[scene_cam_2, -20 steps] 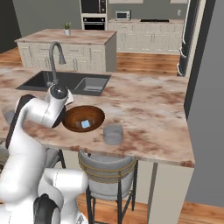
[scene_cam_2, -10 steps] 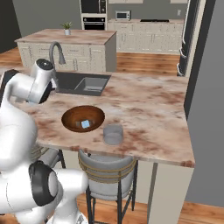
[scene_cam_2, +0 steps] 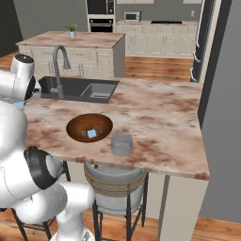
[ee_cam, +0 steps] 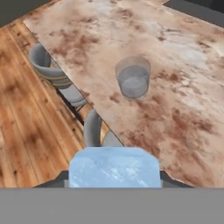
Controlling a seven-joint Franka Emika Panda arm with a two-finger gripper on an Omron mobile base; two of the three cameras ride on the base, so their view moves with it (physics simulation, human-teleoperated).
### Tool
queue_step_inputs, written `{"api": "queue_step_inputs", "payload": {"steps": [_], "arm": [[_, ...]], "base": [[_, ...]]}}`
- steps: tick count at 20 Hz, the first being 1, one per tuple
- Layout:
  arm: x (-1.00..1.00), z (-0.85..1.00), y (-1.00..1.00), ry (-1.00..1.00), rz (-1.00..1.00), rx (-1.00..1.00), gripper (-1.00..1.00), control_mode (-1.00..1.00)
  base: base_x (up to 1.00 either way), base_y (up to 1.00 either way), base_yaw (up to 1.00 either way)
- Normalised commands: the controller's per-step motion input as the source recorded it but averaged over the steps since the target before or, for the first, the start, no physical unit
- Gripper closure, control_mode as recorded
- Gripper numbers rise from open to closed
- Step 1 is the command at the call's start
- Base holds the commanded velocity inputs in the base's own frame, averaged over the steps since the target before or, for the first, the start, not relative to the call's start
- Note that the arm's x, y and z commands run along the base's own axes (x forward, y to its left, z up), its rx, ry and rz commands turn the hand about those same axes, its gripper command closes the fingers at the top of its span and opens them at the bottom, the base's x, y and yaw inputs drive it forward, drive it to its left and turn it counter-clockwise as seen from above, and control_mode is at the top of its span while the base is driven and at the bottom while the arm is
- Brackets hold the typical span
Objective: There are four ice cubes in the ice bowl. Place two ice cubes in each glass of water.
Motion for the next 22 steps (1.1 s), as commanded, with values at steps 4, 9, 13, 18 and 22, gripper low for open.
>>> {"api": "queue_step_inputs", "payload": {"steps": [4,9,13,18,22], "arm": [[0.00,-0.42,0.52,0.07,0.00,-0.07,1.00,-1.00],[0.09,-0.19,0.34,0.01,0.00,-0.05,1.00,-1.00],[0.23,-0.20,0.25,0.01,0.00,-0.01,1.00,-1.00],[0.30,-0.28,0.14,0.04,0.00,0.00,1.00,-1.00],[0.32,-0.21,0.15,0.05,0.00,-0.01,1.00,-1.00]], "base": [[0.00,0.00,0.00],[0.00,0.00,0.00],[0.00,0.00,0.00],[0.00,0.00,0.00],[0.00,0.00,0.00]]}}
